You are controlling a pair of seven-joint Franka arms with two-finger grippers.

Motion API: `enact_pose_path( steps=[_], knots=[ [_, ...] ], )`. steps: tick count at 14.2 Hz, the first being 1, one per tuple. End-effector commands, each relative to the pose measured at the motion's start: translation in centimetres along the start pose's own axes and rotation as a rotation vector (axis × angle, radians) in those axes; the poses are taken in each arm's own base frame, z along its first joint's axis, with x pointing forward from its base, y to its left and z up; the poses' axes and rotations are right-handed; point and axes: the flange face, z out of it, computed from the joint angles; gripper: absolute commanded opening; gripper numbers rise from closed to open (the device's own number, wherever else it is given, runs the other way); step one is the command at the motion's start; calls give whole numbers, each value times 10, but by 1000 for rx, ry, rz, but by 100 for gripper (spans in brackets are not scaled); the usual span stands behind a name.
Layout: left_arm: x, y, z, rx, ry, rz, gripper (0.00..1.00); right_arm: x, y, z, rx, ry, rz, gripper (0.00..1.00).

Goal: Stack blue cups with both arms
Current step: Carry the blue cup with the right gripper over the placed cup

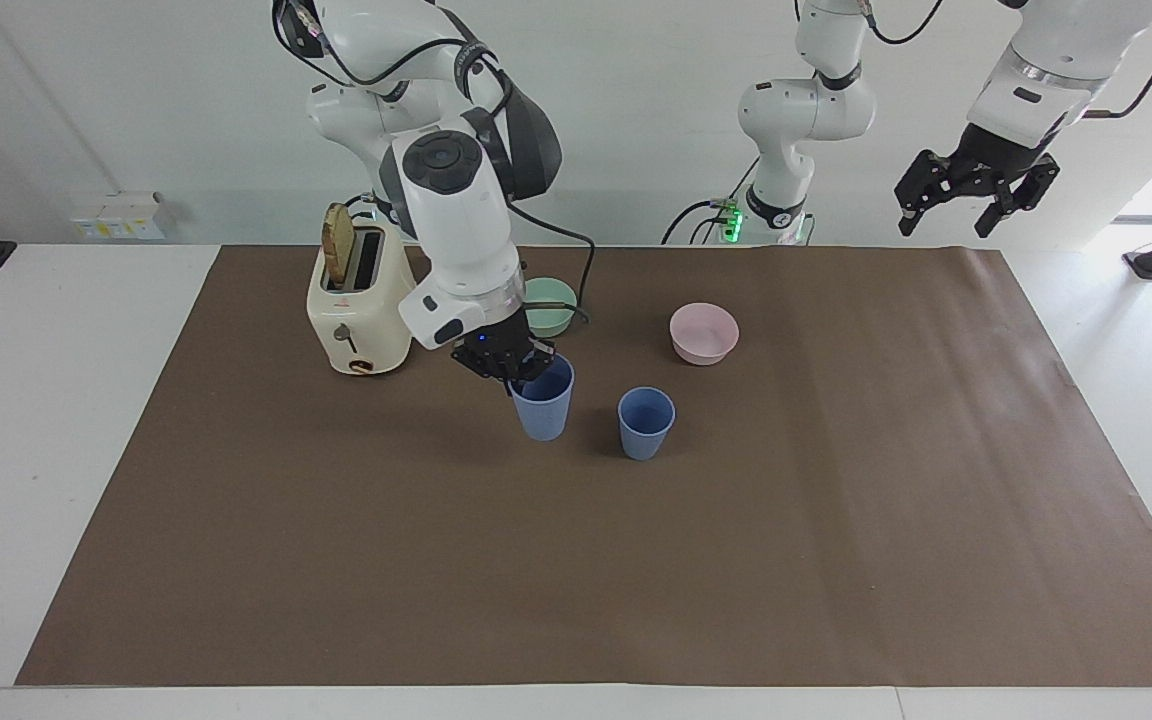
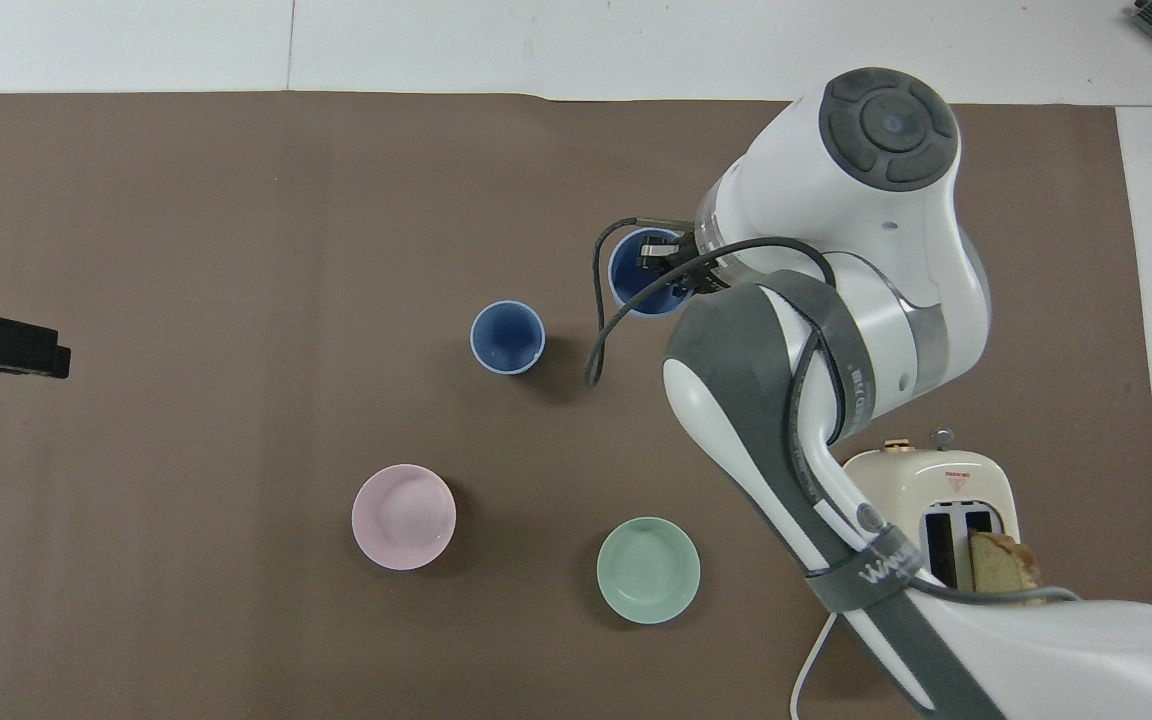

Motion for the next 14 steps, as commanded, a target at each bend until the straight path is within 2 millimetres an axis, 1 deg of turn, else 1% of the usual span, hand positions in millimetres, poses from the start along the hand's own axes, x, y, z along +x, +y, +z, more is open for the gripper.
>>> enact_pose_path(
  steps=[1,2,3,5,6,7,9,12,14],
  knots=[
    [-8,-12,-3,-10,-8,-19,100,-7,-41,-8,46,13,36,0],
    [-7,-20,-4,-10,-2,-34,100,-15,-56,-11,56,6,40,0],
    [-8,-23,-4,-10,-5,-39,100,-28,-71,-14,60,-8,35,0],
    [-8,-25,-4,-9,-2,-42,100,-43,-84,-16,59,-18,29,0],
    [-8,-24,-4,-9,-3,-38,100,-47,-89,-16,62,-18,22,0],
    [-8,-22,-4,-9,-5,-36,100,-48,-92,-14,69,-16,16,0],
    [-8,-21,-3,-9,-6,-34,100,-57,-110,2,77,-18,1,0],
    [-8,-19,-2,-9,-8,-31,100,-54,-115,21,83,-19,7,0],
    [-7,-15,-1,-8,-4,-27,100,-56,-114,27,69,-27,4,0]
  ],
)
